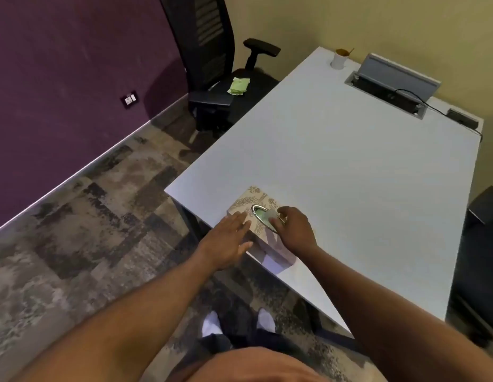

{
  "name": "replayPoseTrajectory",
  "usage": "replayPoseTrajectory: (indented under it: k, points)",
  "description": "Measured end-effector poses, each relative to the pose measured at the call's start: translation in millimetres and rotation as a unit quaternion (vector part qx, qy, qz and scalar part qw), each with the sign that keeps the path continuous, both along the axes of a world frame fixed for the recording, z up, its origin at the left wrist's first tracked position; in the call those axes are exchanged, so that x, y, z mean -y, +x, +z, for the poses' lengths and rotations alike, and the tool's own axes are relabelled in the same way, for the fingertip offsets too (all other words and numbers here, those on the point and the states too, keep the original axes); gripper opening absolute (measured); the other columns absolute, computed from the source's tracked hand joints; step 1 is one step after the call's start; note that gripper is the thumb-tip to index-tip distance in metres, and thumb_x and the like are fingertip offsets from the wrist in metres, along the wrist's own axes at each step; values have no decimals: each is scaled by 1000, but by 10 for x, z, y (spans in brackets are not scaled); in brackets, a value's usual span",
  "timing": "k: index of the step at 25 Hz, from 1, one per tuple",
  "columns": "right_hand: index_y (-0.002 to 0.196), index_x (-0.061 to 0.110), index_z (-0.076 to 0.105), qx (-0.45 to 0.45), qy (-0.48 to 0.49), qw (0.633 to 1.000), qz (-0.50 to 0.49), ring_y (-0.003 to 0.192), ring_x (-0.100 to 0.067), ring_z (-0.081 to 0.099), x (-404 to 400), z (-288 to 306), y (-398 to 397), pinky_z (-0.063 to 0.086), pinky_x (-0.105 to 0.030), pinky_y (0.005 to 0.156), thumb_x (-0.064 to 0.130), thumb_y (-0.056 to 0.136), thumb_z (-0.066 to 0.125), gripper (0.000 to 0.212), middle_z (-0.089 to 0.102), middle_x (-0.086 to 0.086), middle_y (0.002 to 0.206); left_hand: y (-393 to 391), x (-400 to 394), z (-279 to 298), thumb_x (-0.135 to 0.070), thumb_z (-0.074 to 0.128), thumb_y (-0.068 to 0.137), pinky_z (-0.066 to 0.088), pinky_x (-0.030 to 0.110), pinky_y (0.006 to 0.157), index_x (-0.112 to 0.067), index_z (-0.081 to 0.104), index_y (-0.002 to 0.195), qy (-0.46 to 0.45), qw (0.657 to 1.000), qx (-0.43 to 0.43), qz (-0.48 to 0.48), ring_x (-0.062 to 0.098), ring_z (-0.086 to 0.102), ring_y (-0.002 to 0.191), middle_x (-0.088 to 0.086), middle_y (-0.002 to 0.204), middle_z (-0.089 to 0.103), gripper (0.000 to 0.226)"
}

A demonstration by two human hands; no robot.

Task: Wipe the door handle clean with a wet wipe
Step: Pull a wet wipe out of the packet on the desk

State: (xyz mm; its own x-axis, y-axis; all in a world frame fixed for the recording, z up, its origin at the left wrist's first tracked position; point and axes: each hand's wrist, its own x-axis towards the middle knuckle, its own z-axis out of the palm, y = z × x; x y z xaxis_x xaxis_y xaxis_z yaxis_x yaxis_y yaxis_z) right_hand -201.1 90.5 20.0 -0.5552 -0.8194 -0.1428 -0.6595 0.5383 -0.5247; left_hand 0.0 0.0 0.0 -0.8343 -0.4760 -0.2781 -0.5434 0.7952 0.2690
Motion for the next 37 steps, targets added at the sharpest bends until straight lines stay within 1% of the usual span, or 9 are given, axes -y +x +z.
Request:
replayPoseTrajectory:
  k: [5,10,19,22,24,26,28,33,37]
  points:
    - [102,12,82,17,28,999,7,90,-28,73,187,31,-78,57,-35,75,31,96,65,26,80,-11,104,-2,-32,-71,-57,38,116,3,36,130,-20,30,172,-25,999,-26,16,25,13,167,4,181,16,68]
    - [94,14,83,46,23,999,-19,88,-29,74,208,64,-161,47,-29,69,29,94,66,23,82,-9,96,-61,-32,-110,-57,43,115,21,47,134,-10,43,165,-45,998,-38,18,33,27,163,14,176,31,69]
    - [88,26,84,188,-166,965,-83,82,-1,75,20,654,-90,62,-34,79,29,90,69,16,81,18,85,-95,-70,-135,-47,45,116,20,51,134,-14,49,163,-75,996,-26,32,29,30,162,11,175,35,58]
    - [89,25,83,235,-210,944,-96,82,-9,77,-56,866,-106,63,-41,81,23,92,67,16,82,11,85,-271,-127,93,-36,51,116,24,48,134,-15,67,147,22,988,-64,141,26,40,156,7,169,45,41]
    - [93,20,82,297,-219,924,-99,82,-21,79,-94,971,-111,66,-44,80,20,94,65,17,82,1,86,-422,-156,425,-31,55,116,42,40,121,-13,74,139,282,880,-205,322,28,52,147,6,159,57,34]
    - [99,17,80,364,-211,902,-101,87,-27,80,-124,1055,-96,67,-39,75,19,98,63,17,82,-6,94,-507,-186,721,-41,53,116,54,38,106,-18,75,136,527,684,-307,401,29,65,137,5,146,70,38]
    - [106,15,77,393,-194,893,-104,86,-24,80,-139,1116,-81,64,-32,68,19,102,60,18,81,-8,100,-479,-205,924,-55,57,111,61,39,97,-18,77,130,627,575,-339,402,26,76,119,5,129,80,46]
    - [113,17,74,447,-143,881,-55,80,-33,73,-152,1209,-65,58,-42,70,22,105,58,18,79,-19,98,-272,-278,1229,-15,84,91,65,28,80,-11,86,111,651,557,-354,375,24,76,108,10,117,81,20]
    - [98,24,76,443,-123,888,-5,75,-36,73,-122,1211,-25,58,-27,63,32,107,57,22,77,-18,91,-78,-344,1389,-18,86,90,64,28,83,-9,86,95,651,556,-362,369,23,73,102,10,105,79,10]
